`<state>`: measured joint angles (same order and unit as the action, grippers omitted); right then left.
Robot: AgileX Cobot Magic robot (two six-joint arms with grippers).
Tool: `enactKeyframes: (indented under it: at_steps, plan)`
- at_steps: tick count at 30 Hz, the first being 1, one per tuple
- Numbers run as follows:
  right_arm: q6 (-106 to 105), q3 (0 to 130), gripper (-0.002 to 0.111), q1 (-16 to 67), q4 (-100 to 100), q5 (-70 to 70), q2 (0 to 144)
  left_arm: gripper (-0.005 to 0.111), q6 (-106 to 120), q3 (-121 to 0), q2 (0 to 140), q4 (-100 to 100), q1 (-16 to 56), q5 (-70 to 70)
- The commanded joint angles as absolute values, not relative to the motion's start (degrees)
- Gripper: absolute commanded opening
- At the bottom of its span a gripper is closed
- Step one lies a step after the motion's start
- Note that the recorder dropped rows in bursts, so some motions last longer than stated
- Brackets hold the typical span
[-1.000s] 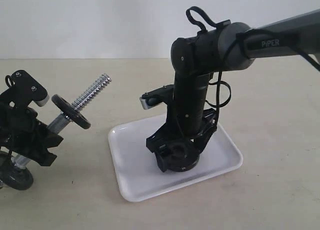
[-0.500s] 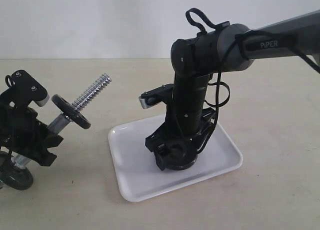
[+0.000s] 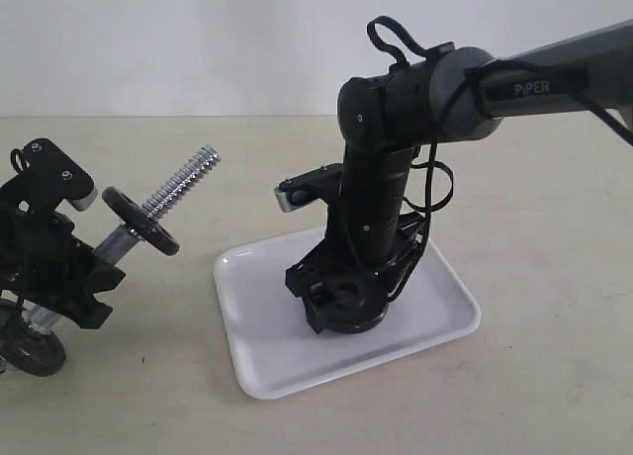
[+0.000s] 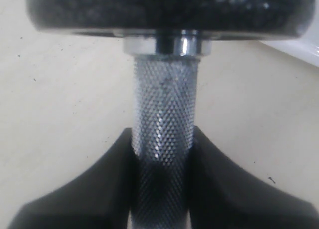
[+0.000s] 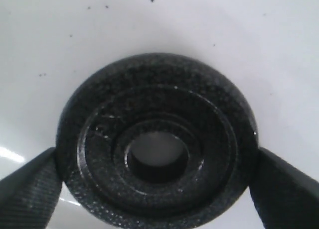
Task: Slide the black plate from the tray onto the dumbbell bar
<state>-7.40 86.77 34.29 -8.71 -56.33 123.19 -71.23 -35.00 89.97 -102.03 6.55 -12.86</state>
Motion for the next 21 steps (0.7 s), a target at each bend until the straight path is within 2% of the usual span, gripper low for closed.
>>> enactKeyframes:
  at_steps: [1,5,8,21]
  plan:
    - [-7.68,86.91,0.07,34.24,-8.05,-55.54,122.92,0.004,-72.14,-37.39,86.7,-99.95,6.55,-14.11]
    - [-9.63,87.27,0.071,34.24,-7.72,-54.92,122.92,0.004,-72.14,-37.39,86.7,-99.95,6.55,-14.11]
    - [-9.48,88.89,0.084,34.24,-6.96,-54.42,122.92,0.004,-72.32,-37.39,86.7,-99.95,6.55,-14.11]
    - [-7.5,91.56,0.084,34.34,-6.96,-56.97,124.91,0.004,-72.32,-37.39,86.7,-99.95,6.55,-14.11]
